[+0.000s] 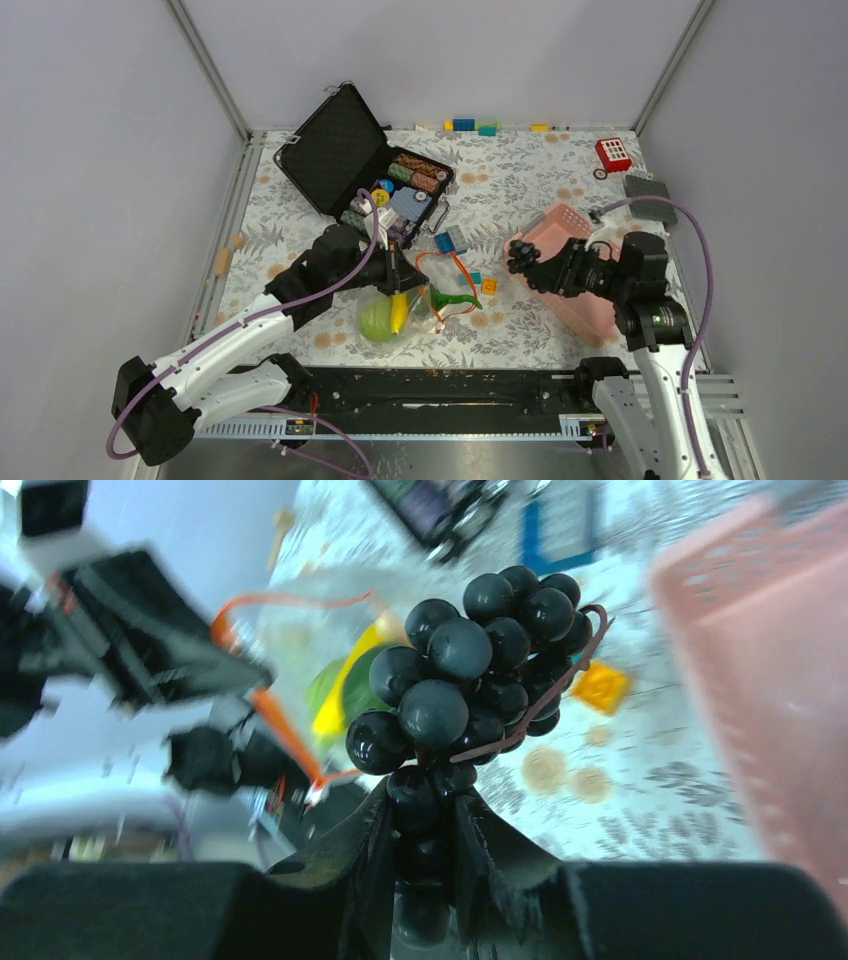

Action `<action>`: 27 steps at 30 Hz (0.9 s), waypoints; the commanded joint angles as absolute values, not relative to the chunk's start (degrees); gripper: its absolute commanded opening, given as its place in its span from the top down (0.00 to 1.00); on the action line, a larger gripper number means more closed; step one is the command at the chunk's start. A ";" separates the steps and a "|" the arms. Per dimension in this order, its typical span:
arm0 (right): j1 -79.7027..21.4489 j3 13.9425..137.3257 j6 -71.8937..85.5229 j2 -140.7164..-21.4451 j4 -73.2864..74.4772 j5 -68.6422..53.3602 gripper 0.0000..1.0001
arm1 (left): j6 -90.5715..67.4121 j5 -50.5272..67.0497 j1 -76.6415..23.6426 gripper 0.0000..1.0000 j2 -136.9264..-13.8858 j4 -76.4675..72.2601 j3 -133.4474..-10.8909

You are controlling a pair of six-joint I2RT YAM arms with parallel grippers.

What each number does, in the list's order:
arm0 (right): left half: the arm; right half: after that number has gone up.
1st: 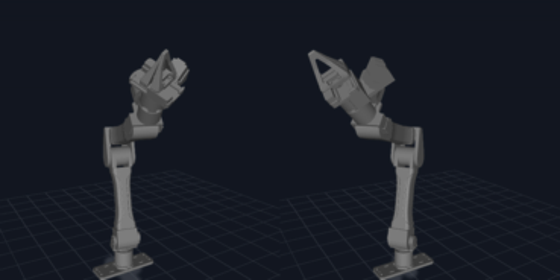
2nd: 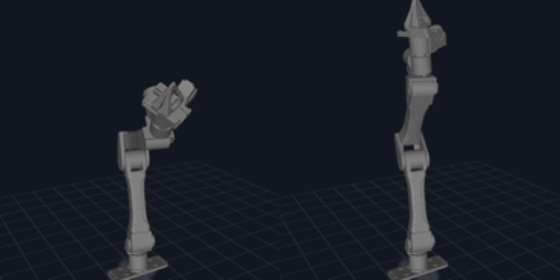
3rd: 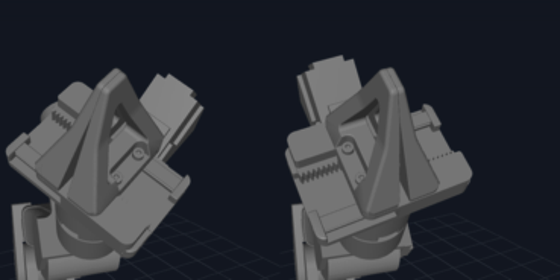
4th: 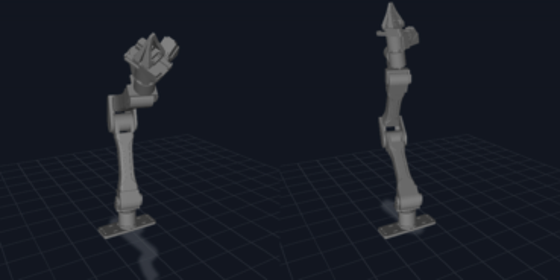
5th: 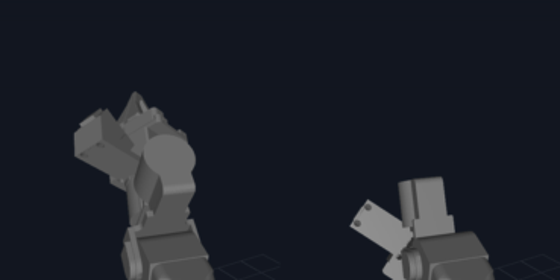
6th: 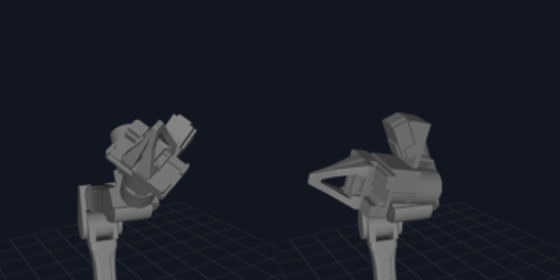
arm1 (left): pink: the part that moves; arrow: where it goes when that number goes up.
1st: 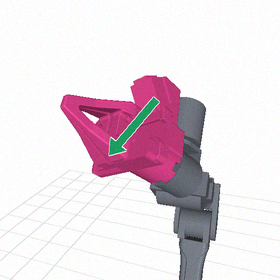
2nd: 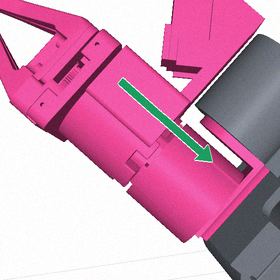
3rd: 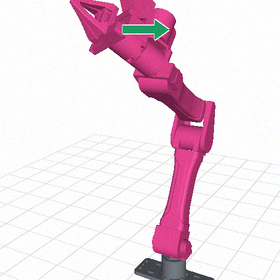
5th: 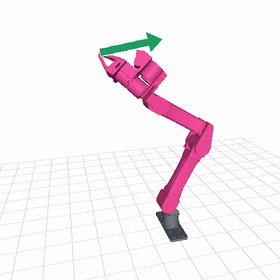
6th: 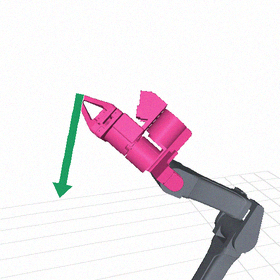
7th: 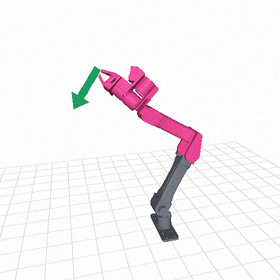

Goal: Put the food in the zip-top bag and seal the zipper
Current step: Place the fake fruit in the zipper food storage bag.

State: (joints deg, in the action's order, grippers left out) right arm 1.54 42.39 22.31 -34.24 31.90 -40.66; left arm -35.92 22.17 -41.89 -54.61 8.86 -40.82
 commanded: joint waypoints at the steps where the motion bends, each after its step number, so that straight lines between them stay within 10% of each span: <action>1: -9.59 46.11 21.33 -38.17 28.39 -46.62 0.98 | -35.58 23.77 -41.58 1.00 -54.98 5.42 -43.93; 27: -40.78 55.03 26.56 -72.01 12.29 -27.14 0.97 | -36.87 30.82 -41.64 1.00 -53.26 5.08 -42.92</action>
